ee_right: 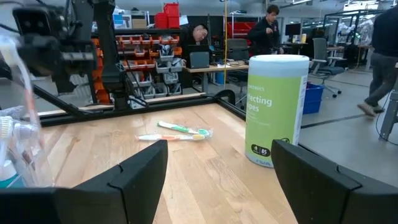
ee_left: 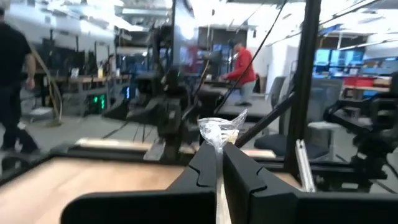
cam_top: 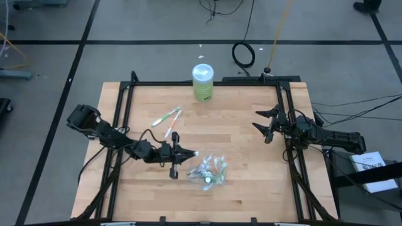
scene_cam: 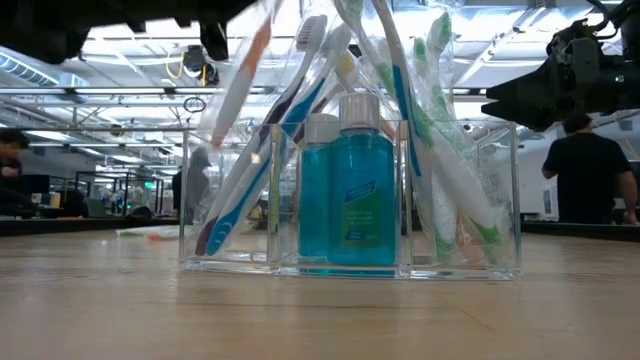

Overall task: Pick & Place toothbrushing station
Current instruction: Put the orange toothbrush into the transparent organizer

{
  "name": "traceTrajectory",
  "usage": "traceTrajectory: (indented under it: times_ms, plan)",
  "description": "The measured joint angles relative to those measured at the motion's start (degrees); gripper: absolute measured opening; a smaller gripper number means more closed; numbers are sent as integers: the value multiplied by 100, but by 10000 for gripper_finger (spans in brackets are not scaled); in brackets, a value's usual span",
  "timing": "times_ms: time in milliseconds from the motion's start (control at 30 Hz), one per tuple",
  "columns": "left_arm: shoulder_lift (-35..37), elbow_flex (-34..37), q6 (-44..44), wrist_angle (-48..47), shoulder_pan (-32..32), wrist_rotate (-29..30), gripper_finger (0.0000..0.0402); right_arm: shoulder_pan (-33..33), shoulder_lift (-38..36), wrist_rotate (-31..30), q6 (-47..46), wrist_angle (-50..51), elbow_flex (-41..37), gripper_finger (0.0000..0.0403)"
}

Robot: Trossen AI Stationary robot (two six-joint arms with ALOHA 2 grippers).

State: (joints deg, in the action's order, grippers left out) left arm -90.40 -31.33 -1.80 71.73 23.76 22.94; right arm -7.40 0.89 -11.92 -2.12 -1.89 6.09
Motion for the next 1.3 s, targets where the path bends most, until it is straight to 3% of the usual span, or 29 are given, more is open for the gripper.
traceTrajectory:
  times_ms: [267, 600, 933, 1300]
  plan:
    - [-752, 2, 78, 908, -62, -35, 0, 1, 0, 1, 1, 0, 0, 279]
    - [-781, -2, -519, 1756, 166, -217, 0, 0, 0, 0, -1, 0, 0, 279]
    - [-779, -114, -657, 1390, 422, -140, 0, 1, 0, 0, 0, -1, 0, 279]
    - [-1084, -114, -66, 1006, 296, 114, 1, 2, 0, 1, 0, 0, 0, 279]
